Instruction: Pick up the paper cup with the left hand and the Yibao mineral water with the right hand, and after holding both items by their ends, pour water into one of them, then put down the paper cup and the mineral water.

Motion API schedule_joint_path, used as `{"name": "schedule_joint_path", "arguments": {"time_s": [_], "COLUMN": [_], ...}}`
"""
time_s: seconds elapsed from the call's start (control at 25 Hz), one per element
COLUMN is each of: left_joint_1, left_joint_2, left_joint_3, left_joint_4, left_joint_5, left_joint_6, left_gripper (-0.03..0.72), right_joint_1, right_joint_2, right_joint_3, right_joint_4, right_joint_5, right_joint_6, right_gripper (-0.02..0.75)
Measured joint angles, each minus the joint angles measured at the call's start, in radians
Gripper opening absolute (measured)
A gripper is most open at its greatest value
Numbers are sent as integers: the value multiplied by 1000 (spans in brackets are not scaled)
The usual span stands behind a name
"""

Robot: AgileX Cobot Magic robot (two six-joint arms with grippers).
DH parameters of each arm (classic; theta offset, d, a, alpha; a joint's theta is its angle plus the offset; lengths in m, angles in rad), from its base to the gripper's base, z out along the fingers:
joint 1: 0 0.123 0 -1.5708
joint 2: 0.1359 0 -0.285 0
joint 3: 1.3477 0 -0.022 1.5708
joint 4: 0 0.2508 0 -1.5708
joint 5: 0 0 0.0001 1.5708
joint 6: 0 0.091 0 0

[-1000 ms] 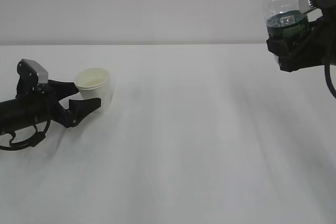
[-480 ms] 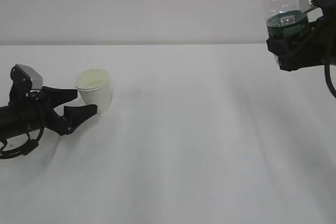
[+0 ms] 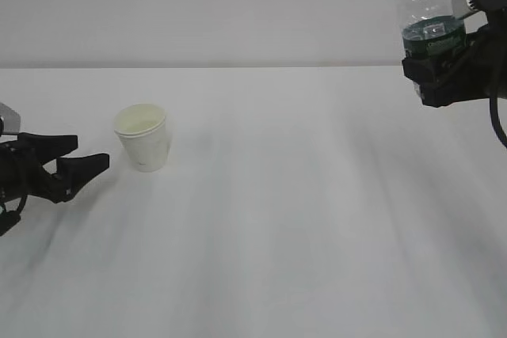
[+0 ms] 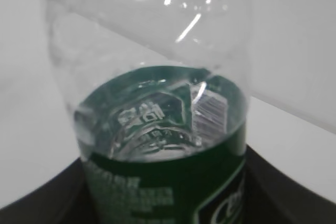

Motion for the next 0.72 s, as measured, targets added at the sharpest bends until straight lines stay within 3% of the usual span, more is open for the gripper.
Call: {"name": "schedule_joint_path", "arguments": {"time_s": [0.72], "left_joint_1": [22], "left_joint_2": [-65], "left_joint_3": [68], "left_joint_4": [-46], "left_joint_5": [0], "left_joint_6": [0], "left_gripper": [592], "right_joint_1": [0], "right_joint_2": [0], "right_joint_3": [0], "right_joint_4": [0], "right_joint_5": [-54], "right_joint_6": [7], "right_gripper": [462]}}
